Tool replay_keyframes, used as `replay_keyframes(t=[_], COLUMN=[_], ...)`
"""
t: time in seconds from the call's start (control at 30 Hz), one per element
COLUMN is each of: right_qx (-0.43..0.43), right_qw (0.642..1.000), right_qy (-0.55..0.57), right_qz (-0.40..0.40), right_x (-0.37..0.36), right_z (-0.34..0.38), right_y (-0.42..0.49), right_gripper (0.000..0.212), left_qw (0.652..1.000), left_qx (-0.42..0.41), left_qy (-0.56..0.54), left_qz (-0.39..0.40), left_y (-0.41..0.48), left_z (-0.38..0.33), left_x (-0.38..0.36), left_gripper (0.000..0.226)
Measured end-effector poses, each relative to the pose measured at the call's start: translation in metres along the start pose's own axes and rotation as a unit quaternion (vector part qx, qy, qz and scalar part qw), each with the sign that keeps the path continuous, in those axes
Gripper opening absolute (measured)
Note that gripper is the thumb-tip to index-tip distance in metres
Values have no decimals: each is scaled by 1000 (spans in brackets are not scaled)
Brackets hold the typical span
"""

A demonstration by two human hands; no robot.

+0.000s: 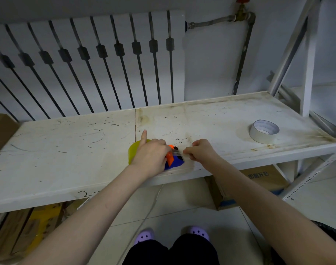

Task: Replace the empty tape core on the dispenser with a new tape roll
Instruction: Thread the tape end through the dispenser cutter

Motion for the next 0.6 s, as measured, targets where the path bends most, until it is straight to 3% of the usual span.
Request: replay_keyframes(t=[0.3, 0.6], right_qx=[7, -6], right_qw=[1000, 999], right_qy=[15, 42], right_qz=[-17, 0], right_x=[1, -3], right_z=[-3, -9], right_y=[3, 7], right_gripper=[38, 25], left_qw=[999, 997], left_qx=[4, -8], left_qy=[44, 73], left_qz=[21, 35], left_y=[5, 7], left_z=[-6, -9], left_x=[-3, -5], left_gripper=[25, 29])
Point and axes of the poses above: each hand's wrist, its own y-axis towards the middle knuckle, its own x-axis out of the back of the hand, z = x × y, the point moved 10 cm from there along y, towards the middle knuckle, and after that the axes turned 6 degrees about z, right-handed, at the moved point
